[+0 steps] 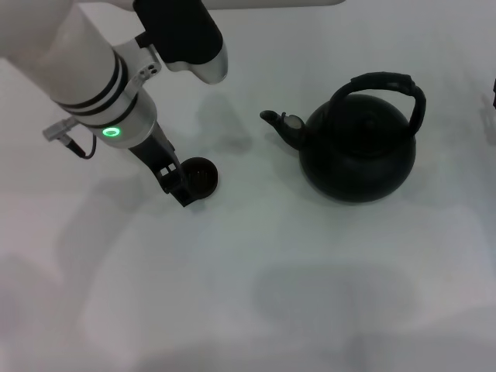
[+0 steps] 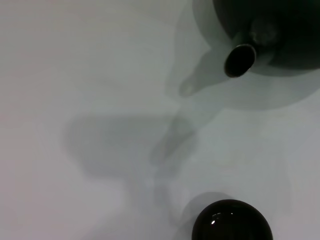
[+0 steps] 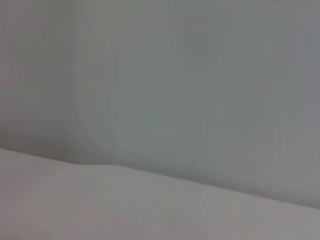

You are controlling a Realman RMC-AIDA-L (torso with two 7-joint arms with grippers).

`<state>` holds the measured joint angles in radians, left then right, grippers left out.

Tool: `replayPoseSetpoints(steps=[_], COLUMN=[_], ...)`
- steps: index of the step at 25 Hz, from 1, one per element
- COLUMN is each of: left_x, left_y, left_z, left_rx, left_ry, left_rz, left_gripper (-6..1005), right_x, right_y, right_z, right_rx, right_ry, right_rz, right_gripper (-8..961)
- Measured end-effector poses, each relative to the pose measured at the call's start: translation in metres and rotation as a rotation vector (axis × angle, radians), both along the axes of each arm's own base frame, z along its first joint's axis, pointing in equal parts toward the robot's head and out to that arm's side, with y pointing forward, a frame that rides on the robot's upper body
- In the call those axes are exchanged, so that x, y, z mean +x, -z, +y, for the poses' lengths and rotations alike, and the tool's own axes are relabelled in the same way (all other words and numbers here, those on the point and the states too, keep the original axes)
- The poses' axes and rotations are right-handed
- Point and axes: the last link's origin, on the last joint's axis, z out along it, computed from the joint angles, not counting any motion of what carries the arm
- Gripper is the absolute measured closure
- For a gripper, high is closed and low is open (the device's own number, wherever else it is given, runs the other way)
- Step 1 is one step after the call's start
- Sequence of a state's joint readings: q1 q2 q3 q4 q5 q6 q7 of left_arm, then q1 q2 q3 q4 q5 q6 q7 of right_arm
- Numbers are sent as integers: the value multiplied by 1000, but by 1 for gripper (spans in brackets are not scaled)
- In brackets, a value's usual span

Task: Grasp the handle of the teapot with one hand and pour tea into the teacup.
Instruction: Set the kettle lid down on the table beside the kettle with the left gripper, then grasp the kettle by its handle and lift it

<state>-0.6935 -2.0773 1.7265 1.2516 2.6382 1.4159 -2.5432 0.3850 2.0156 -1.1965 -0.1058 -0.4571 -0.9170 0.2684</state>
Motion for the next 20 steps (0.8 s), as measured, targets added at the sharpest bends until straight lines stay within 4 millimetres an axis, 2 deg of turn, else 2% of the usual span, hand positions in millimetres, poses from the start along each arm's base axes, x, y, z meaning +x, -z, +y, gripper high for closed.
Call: replayPoseSetpoints(steps=[7,11,16,20], left_x=[7,6,-19,-57], left_y=[-16,-36,-61,-92], left_z=[-12,-15,-4,9], left_rx=[57,155,333,576], left_ry=[47,77,91,107], left_rz=[-31,-77,-162,-271], left_gripper=[152,152,152,152], right_x=[1,2,4,5], right_y=[-2,-7,-9,-9], right_z=[0,2,2,2], right_rx=[6,32,45,42], right_ry=[2,10,16,25], right_rz=[0,-2,-12,-22], right_gripper=[537,537,537,537])
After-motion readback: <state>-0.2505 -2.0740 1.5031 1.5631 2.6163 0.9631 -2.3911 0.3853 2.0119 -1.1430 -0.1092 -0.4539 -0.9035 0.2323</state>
